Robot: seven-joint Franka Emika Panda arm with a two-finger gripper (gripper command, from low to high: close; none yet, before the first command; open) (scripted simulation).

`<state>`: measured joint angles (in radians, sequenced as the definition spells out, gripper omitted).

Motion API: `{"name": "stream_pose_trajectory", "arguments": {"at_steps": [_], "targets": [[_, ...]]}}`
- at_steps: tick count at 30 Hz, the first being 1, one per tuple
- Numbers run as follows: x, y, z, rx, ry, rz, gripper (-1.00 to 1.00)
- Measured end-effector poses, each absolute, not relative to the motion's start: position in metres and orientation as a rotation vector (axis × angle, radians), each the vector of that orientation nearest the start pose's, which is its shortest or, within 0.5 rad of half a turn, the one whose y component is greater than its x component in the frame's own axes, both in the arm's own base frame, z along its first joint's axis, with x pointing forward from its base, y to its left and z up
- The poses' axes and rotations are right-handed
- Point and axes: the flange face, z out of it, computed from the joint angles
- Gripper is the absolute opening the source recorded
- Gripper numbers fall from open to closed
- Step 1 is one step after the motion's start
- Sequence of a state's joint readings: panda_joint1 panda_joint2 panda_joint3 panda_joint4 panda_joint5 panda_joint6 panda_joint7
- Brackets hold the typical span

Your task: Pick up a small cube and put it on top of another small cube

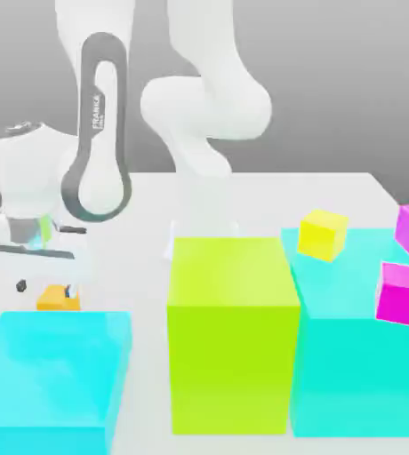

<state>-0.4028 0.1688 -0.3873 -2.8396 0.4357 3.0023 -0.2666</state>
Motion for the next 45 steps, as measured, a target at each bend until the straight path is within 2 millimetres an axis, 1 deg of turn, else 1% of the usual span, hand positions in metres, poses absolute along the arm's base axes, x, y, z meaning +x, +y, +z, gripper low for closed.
{"name": "stream_pose_trajectory", "arguments": {"at_steps": [6,7,14,20,25,31,38,39,41,43,45], "targets": [[0.214,-0.267,0.135,-2.793,1.444,-0.006,0.0],[0.213,-0.266,0.132,-2.791,1.445,-0.002,-1.0],[0.213,-0.266,0.132,-2.79,1.445,-0.002,-1.0],[0.217,-0.275,0.154,-2.801,1.441,-0.021,-1.0],[0.219,-0.279,0.172,-2.804,1.44,-0.028,-1.0],[0.217,-0.277,0.188,-2.796,1.448,-0.022,-1.0],[0.213,-0.267,0.199,-2.789,1.448,-0.004,-1.0],[0.216,-0.275,0.206,-2.799,1.451,-0.032,-1.0],[0.253,-0.269,0.222,-2.888,1.28,-0.061,-1.0],[0.295,-0.251,0.242,-2.979,1.059,-0.081,-1.0],[0.338,-0.223,0.264,-3.056,0.813,-0.101,-1.0]]}}
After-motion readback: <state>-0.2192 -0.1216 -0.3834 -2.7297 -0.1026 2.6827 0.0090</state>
